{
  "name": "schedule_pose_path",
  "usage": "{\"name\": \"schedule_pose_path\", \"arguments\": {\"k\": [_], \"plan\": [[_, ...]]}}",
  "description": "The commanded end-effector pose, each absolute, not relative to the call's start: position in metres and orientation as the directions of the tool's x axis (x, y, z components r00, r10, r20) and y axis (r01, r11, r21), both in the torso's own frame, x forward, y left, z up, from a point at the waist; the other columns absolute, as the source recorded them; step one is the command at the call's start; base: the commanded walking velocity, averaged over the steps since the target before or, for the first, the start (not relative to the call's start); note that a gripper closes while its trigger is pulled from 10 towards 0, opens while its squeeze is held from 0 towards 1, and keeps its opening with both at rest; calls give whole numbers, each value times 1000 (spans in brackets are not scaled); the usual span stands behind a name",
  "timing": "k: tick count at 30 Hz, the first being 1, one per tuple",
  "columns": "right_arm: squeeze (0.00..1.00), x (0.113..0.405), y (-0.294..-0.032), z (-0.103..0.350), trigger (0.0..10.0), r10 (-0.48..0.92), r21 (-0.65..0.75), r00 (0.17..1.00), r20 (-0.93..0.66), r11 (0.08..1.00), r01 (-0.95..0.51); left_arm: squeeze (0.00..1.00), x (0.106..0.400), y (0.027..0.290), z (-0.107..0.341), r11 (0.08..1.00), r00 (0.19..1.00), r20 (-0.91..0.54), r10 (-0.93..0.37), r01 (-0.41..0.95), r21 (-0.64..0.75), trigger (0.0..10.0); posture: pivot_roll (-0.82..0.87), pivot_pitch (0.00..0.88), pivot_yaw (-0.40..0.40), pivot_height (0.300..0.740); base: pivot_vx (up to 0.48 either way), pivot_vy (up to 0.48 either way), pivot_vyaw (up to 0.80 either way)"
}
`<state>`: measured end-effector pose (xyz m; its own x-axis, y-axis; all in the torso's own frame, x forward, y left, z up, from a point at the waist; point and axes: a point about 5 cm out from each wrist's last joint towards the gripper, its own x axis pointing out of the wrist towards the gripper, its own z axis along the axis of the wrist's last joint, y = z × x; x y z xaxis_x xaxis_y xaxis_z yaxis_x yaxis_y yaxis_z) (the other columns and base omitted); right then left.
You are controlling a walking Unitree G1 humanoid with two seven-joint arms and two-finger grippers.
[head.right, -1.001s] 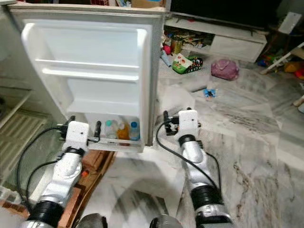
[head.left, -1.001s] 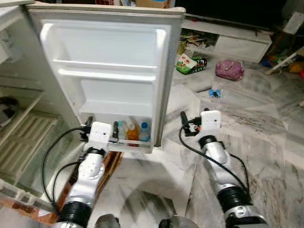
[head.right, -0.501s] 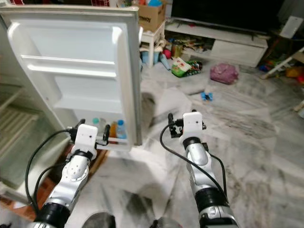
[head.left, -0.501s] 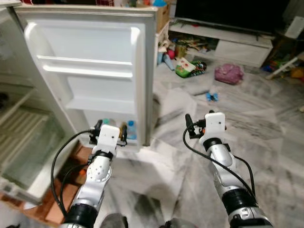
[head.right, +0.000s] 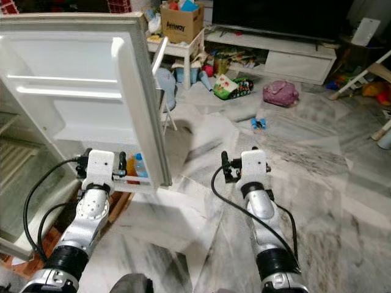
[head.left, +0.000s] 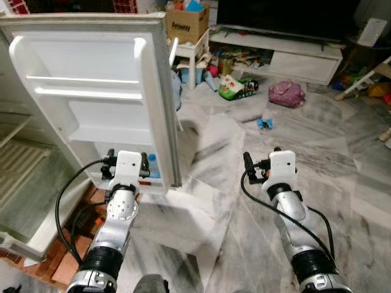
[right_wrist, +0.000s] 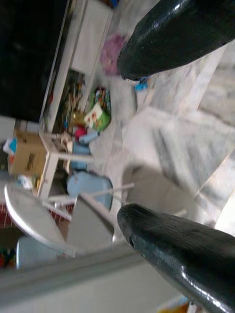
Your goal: Restocking fridge
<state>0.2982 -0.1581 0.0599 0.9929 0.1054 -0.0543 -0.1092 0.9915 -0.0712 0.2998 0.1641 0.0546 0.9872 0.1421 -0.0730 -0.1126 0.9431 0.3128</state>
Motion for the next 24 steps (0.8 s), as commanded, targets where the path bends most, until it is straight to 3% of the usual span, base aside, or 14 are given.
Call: {"name": "schedule_pose_path", "arguments": {"k": [1,5,24], "plan": [[0,302,-149,68,10000,134,-66,991,-21,989,-135,0,300,173,53,935,979,-88,182,-145,324,10000,86,22,-18,740,0,469,0],[0,303,-147,68,10000,145,-64,989,-22,987,-146,0,298,168,52,933,989,-74,129,-95,347,10000,86,24,-19,740,144,422,0],[0,304,-145,70,10000,152,-62,988,-16,986,-152,0,303,145,52,941,995,-88,41,-9,337,10000,86,23,-15,740,479,0,0]]}}
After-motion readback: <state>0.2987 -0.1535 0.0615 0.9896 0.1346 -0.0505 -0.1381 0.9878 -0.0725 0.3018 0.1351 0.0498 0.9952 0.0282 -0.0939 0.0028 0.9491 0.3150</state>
